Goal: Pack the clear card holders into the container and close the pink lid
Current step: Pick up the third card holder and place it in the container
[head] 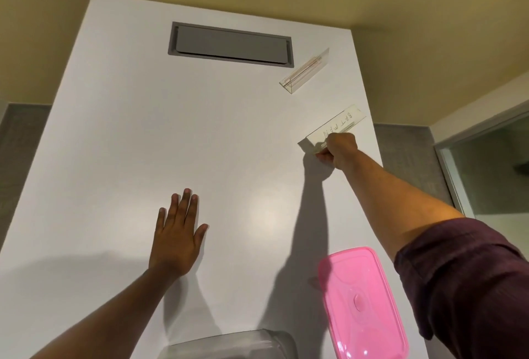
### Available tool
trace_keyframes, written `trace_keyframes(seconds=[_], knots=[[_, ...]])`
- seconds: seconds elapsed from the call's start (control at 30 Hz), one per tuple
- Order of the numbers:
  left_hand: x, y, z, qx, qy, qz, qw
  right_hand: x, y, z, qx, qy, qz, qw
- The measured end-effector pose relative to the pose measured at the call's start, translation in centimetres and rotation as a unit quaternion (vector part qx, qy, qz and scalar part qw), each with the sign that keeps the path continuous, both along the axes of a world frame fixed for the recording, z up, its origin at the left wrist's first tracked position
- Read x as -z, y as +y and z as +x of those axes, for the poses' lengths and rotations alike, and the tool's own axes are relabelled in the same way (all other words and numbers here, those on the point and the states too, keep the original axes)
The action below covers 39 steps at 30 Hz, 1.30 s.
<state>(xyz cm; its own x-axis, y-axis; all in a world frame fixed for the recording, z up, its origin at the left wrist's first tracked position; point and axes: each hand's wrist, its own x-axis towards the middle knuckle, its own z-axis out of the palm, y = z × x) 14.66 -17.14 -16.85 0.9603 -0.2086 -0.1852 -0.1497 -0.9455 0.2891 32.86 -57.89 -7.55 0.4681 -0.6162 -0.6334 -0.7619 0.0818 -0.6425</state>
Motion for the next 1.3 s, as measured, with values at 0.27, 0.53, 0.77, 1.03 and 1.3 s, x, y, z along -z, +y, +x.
trace_keyframes(seconds=[0.27, 0.53, 0.77, 1.03, 1.3], knots=[[0.1, 0.0, 0.1, 0.004, 0.002, 0.006, 1.000, -0.8, 1.1, -0.5, 0.039, -0.027, -0.024, 0.999], [0.2, 0.0, -0.2, 0.007, -0.033, 0.000, 0.999, 0.3, 1.0, 3.7, 0.027, 0.039, 0.008, 0.999], [0.2, -0.1, -0.2, 0.012, -0.044, 0.011, 0.999, 3.7, 0.0, 4.5, -0.090, 0.107, -0.102, 0.985], [0.1, 0.1, 0.2, 0.011, 0.000, 0.031, 0.999, 2.1, 3.2, -2.0, -0.076, -0.018, -0.154, 0.985], [-1.8, 0.9, 1.9, 0.053, 0.125, 0.043, 0.990, -2.6, 5.9, -10.0, -0.258, -0.126, -0.070, 0.955]])
